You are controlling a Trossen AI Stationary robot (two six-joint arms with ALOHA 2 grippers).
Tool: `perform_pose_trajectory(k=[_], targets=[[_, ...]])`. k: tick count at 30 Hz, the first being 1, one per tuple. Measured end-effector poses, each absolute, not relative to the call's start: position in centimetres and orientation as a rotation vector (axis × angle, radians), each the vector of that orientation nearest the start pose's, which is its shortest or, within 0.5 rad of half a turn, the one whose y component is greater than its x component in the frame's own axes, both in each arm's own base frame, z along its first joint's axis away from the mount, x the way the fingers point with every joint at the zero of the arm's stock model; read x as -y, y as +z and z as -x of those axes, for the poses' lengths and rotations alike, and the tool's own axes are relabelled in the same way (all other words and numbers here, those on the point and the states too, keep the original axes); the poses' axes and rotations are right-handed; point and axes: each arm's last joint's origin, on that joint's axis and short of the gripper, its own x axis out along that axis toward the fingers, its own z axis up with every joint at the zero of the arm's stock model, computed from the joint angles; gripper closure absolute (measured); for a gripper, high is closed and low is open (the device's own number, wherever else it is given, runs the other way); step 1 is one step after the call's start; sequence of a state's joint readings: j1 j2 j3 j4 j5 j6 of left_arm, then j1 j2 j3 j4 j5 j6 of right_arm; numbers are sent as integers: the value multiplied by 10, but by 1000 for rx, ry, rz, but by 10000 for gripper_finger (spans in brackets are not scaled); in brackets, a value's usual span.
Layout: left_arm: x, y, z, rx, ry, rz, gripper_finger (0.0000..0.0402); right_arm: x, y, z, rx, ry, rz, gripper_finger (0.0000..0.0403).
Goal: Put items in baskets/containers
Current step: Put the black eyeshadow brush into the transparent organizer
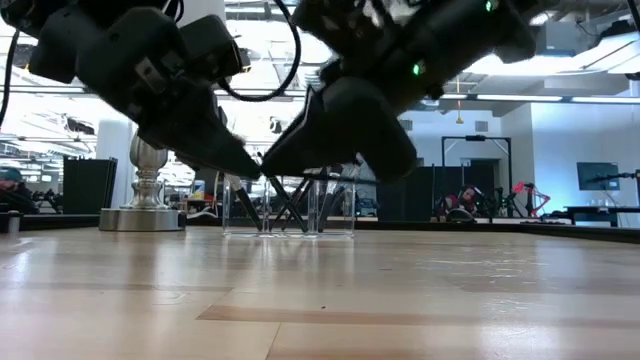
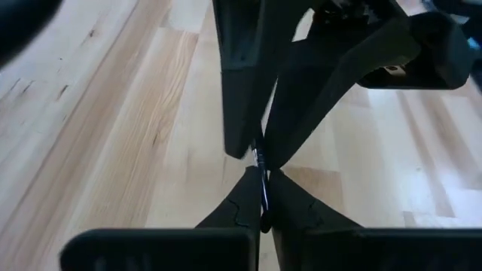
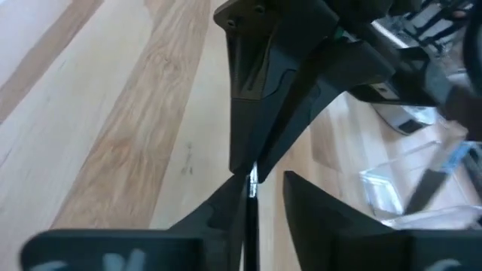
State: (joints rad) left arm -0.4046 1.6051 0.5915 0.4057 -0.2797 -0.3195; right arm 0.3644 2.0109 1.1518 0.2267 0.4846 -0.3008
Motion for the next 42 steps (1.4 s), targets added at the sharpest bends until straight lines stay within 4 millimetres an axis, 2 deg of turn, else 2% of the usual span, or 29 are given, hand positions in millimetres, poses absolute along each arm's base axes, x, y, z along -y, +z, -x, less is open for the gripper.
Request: perform_pose_trajectory(k=[3,6,10,13,16,22,27,30,37,42], targets=[[107,146,-266,-559,-39,116,391,-146,158,-389,-619,-57,590,297],[105,154,-262,-563,-40,110,391,-157,187,-380,-656,-89,605,268],[101,166,-255,-563,-23,100,391,-163,220,-366,-703,-120,442,234],[99,165,-252,-582,1,84,391,-158,234,-363,-675,-177,267,217],[99,165,-254,-574,17,81,391,-152,226,-369,-711,-153,232,212],[99,157,-255,-596,39,64,391,-139,179,-389,-875,-123,262,223],[98,156,-255,-603,56,55,390,-130,164,-403,-947,-132,317,241],[98,156,-255,-603,53,57,390,-127,165,-406,-952,-120,347,252],[99,157,-255,-600,35,64,390,-118,182,-413,-898,-149,319,264],[99,156,-255,-607,32,62,390,-110,181,-416,-910,-126,285,266]])
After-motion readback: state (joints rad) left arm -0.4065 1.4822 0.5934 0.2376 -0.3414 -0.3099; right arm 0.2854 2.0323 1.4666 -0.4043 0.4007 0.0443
